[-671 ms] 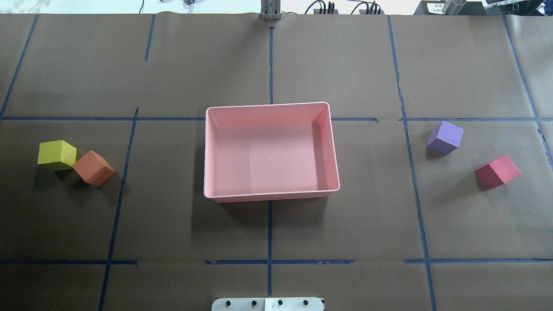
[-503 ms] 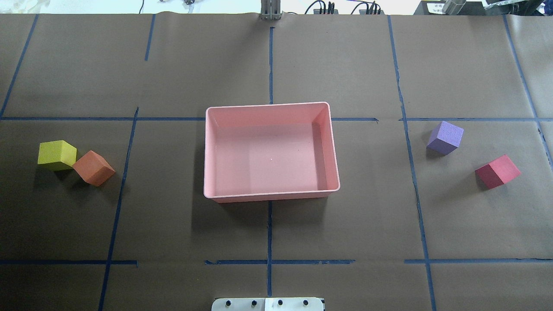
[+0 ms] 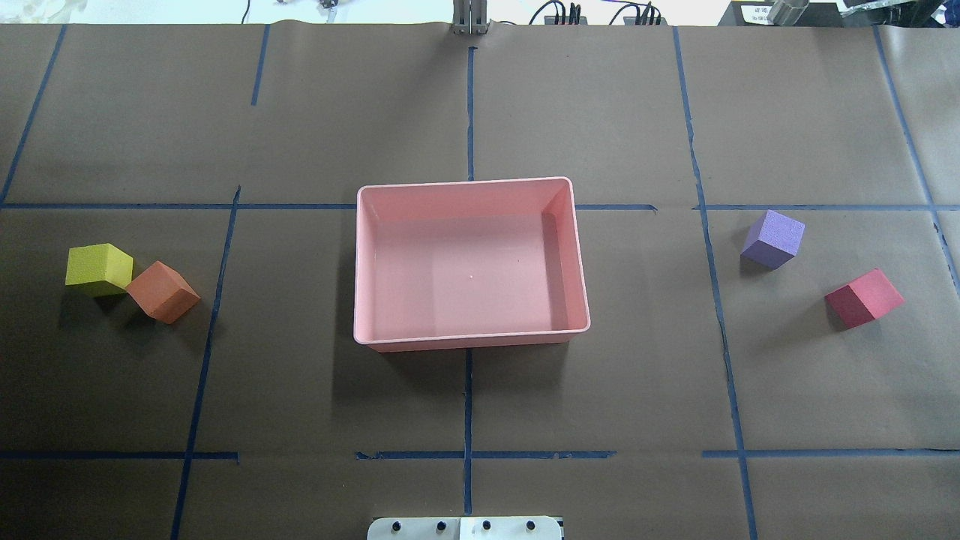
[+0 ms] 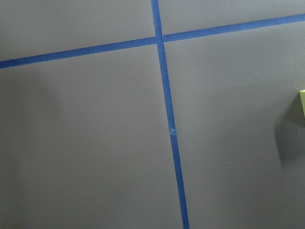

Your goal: Place blocks into pink bin with both arms

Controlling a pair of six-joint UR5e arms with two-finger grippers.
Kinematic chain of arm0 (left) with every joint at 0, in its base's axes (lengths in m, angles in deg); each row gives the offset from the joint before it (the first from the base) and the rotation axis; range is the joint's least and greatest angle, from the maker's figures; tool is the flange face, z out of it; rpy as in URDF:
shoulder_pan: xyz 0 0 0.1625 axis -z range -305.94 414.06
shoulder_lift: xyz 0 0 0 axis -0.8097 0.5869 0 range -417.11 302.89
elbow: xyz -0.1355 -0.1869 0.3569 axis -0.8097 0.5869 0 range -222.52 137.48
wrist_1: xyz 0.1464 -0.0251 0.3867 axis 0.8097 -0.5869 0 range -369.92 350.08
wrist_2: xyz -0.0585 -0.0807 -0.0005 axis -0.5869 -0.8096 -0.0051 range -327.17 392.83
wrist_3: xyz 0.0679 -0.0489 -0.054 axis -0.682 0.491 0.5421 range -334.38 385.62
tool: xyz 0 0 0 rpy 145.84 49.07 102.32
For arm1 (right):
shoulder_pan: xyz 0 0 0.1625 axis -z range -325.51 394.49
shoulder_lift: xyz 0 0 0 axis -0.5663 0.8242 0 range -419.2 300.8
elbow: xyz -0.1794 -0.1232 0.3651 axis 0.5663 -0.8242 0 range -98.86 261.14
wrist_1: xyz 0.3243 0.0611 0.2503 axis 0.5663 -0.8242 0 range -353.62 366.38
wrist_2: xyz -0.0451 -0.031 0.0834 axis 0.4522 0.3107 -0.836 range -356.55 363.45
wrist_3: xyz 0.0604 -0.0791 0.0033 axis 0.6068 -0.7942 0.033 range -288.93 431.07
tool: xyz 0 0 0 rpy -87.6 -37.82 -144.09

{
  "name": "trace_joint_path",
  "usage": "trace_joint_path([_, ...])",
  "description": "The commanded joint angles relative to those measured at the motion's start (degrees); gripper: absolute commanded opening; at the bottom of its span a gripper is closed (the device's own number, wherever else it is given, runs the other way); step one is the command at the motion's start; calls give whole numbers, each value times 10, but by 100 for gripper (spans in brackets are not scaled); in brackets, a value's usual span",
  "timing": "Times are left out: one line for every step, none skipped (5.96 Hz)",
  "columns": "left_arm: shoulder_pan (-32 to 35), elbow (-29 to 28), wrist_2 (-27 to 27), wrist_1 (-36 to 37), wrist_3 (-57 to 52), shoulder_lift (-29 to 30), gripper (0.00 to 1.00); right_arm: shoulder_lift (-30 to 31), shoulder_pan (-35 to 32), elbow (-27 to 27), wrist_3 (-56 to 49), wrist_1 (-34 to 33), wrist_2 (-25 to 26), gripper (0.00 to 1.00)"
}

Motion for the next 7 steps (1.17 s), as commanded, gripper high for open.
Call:
trace_joint_path([0,-3,-1,0,3,1,100,6,42,0,12,78,-45,100])
trace_joint_path([0,-3,-4,0,3,1,100,6,85,1,12,87,-56,100])
trace_joint_path([0,-3,-6,0,3,1,100,6,134,1,76,123,-20,100])
trace_joint_path([0,-2,-6,0,3,1,100,22,197,-8,156,205,53,100])
trace_joint_path([0,-3,-6,0,3,1,100,22,227,-36,193,267,68,100])
trace_joint_path([0,-2,-6,0,3,1,100,22,230,-41,194,269,69,100])
trace_joint_path([0,-3,-6,0,3,1,100,20,235,-45,194,268,69,100])
